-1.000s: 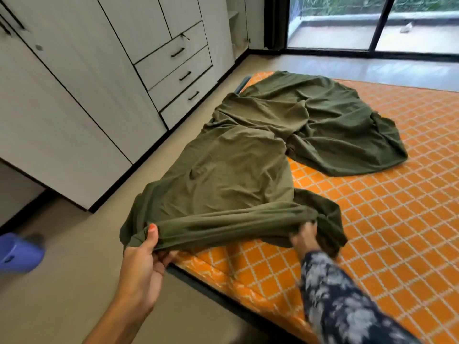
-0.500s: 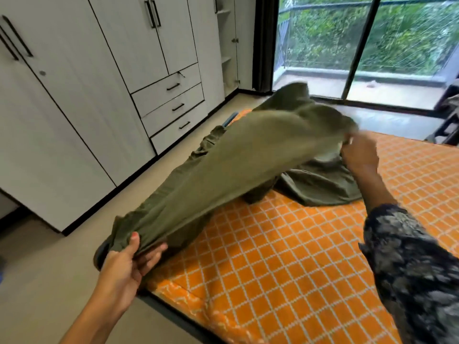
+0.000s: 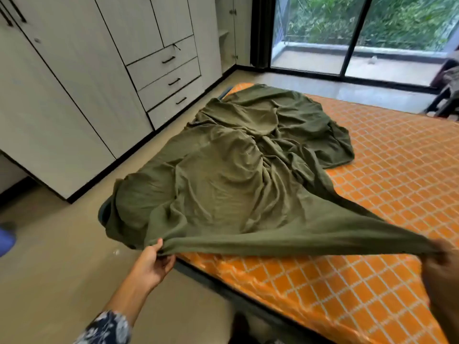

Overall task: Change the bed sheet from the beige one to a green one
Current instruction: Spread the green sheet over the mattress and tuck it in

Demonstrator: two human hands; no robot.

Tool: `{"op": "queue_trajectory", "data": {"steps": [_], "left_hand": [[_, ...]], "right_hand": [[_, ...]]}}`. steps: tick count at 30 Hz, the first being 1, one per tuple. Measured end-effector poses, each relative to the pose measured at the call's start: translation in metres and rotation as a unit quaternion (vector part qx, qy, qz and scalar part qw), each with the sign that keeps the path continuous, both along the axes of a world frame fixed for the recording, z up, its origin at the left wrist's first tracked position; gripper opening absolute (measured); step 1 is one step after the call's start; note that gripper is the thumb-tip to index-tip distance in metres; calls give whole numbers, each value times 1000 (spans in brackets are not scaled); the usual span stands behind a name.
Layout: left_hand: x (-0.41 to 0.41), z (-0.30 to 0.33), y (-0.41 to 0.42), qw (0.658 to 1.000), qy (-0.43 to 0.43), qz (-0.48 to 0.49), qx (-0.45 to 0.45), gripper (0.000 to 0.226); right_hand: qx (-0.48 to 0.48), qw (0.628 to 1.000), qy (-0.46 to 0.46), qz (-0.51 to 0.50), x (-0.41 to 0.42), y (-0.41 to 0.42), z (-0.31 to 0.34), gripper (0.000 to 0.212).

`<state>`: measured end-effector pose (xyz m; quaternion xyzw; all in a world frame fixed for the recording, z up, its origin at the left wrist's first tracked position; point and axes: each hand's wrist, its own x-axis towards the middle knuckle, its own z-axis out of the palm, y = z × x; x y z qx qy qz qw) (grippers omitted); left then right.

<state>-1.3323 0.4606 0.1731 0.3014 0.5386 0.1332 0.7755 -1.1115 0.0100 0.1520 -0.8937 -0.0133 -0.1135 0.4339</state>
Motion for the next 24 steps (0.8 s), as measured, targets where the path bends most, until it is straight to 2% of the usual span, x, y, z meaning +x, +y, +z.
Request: {"op": "queue_trajectory", "data": {"steps": [2,3,4,7,9,11,12,14,17,20,22,24], "left_hand": [[-12,-25,-19,999,1,32,-39,30],[-16,-40,-37,998,24,25,-58,39],[-22,-53,-64,995,52,-2,-83,47],[-29,-72,-165,965,93,-168,-175,75],[-16,-69,-235,929,71,-295,-210,88],[8,-53,-286,907,18,-359,-218,90],[24,-46,-307,910,-14,-352,-218,87],[54,-39,-337,933,-61,-278,-221,74],[81,-34,-359,974,-48,-145,-167,42],[84,-18,-375,987,-53,-70,-136,22],[83,-8,-387,990,-56,-44,-118,21],[82,-7,-400,995,-43,-28,-85,19]], "right_hand": [[-33,997,20,68,-26,-3,-18,30],[-72,991,26,109,-33,-2,-26,19],[-112,982,29,152,-40,-2,-34,17],[-166,943,15,288,-62,-3,-44,20],[-172,916,20,361,-75,-2,-43,18],[-180,888,4,422,-86,7,-35,20],[-191,878,9,439,-90,8,-32,17],[-215,858,38,464,-95,5,-26,9],[-197,834,64,511,-83,-18,-17,15],[-200,806,97,549,-59,-47,-2,34],[-277,792,147,523,-34,-63,1,47],[-367,759,206,497,0,-68,-13,58]]}}
